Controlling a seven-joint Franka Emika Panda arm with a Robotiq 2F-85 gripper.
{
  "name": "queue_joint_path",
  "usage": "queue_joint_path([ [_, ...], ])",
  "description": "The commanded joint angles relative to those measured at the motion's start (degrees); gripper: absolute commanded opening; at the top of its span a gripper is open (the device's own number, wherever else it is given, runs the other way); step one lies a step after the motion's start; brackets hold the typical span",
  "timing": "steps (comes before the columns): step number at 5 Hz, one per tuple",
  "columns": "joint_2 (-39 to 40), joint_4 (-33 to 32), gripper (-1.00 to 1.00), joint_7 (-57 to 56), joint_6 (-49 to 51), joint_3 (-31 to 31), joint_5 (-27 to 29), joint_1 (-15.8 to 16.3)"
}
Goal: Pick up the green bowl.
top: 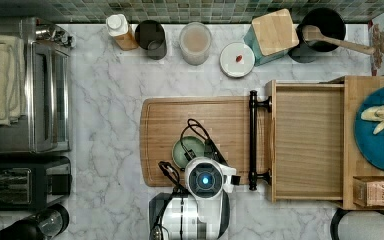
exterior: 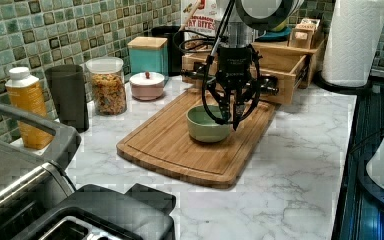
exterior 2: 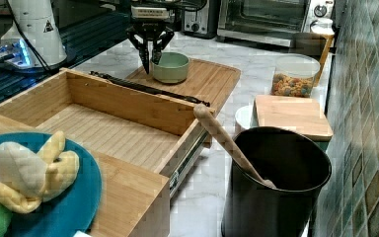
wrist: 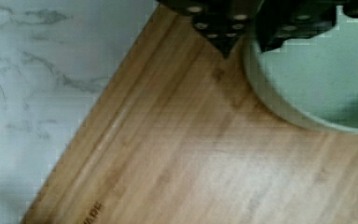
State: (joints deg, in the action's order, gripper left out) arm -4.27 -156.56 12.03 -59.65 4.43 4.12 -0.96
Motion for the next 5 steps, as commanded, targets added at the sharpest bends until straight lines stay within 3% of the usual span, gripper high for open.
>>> queue_joint_path([
  [1, 1.07, 8.63, -1.00, 0.36, 1.41, 0.32, -0.52, 0.94],
  [2, -3.40, 9.60, -1.00, -2.62, 2.21, 0.00, 0.48, 1.59],
  [3, -6.16, 15.82, -1.00, 2.23, 9.21, 0.99, -2.25, 1.17],
  [4, -6.73, 24.50, -1.00, 6.17, 18.41, 0.91, -1.57, -0.45],
  [5, -5.75, 34.80, -1.00, 2.52, 29.15, -1.68, 0.52, -1.50],
])
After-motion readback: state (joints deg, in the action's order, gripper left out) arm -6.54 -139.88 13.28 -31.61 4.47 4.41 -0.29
